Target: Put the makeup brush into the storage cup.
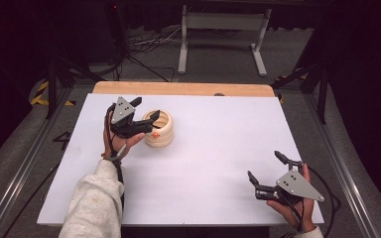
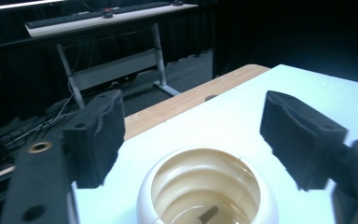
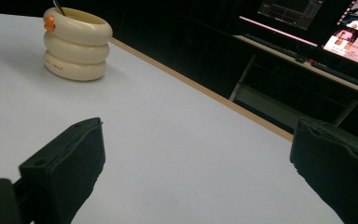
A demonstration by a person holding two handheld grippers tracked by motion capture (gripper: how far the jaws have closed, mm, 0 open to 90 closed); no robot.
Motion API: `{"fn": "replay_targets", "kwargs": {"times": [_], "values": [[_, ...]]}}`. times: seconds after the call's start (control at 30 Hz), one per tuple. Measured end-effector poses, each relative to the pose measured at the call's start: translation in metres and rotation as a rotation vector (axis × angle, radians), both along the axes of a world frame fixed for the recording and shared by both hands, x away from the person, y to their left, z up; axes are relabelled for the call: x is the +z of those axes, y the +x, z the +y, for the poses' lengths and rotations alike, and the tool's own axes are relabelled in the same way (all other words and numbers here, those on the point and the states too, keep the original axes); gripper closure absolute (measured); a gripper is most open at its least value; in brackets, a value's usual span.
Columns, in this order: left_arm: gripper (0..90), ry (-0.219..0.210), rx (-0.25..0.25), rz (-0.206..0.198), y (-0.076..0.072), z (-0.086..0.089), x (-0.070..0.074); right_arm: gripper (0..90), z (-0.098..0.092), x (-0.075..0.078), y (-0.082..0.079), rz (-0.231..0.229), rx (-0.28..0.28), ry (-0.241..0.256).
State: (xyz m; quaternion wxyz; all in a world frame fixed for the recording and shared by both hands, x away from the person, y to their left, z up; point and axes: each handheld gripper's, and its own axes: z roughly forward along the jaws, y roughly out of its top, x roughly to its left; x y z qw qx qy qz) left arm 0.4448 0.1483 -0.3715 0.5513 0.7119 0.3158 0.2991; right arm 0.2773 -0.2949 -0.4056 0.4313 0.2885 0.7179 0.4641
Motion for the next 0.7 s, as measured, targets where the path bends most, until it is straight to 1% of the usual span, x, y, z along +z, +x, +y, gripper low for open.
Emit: {"fn": "replay_targets", "kwargs": {"times": [0.03, 0.1, 0.17, 0.2, 0.23, 0.37, 0.4, 0.43, 0.5, 0.63, 0.7], "values": [[18.4, -0.007, 0.006, -0.003, -0.001, 0.001, 0.0, 3.7, 0.0, 0.0, 0.0, 0.001, 0.001, -0.001], [13.2, -0.016, -0.014, -0.006, -0.002, 0.004, -0.001, 3.7, 0.0, 0.0, 0.0, 0.002, 0.002, -0.002], [11.0, -0.019, -0.008, -0.012, -0.002, 0.005, -0.001, 3.7, 0.0, 0.0, 0.0, 0.002, 0.001, -0.003], [11.0, -0.027, -0.017, -0.012, -0.003, 0.007, -0.001, 3.7, 0.0, 0.0, 0.0, 0.002, 0.001, -0.003], [8.0, -0.032, -0.025, -0.013, -0.004, 0.008, -0.001, 3.7, 0.0, 0.0, 0.0, 0.003, 0.003, -0.003], [7.4, -0.025, -0.017, -0.042, -0.008, 0.012, -0.001, 3.8, 0.0, -0.001, 0.0, 0.005, 0.003, -0.002], [7.4, -0.026, -0.018, -0.043, -0.008, 0.013, -0.001, 3.8, 0.0, -0.001, 0.0, 0.006, 0.003, -0.002], [7.2, -0.037, -0.021, -0.045, -0.009, 0.014, -0.001, 3.7, 0.0, -0.001, 0.0, 0.005, 0.004, -0.003], [6.2, -0.034, -0.009, -0.046, -0.01, 0.015, 0.0, 3.8, 0.001, 0.0, 0.0, 0.004, 0.004, -0.005], [4.4, -0.017, -0.005, -0.041, -0.012, 0.017, 0.001, 3.8, 0.0, 0.0, 0.0, 0.004, 0.002, -0.005], [3.3, 0.001, 0.004, -0.042, -0.013, 0.018, 0.001, 3.8, 0.0, 0.0, 0.0, 0.003, 0.002, -0.004]]}}
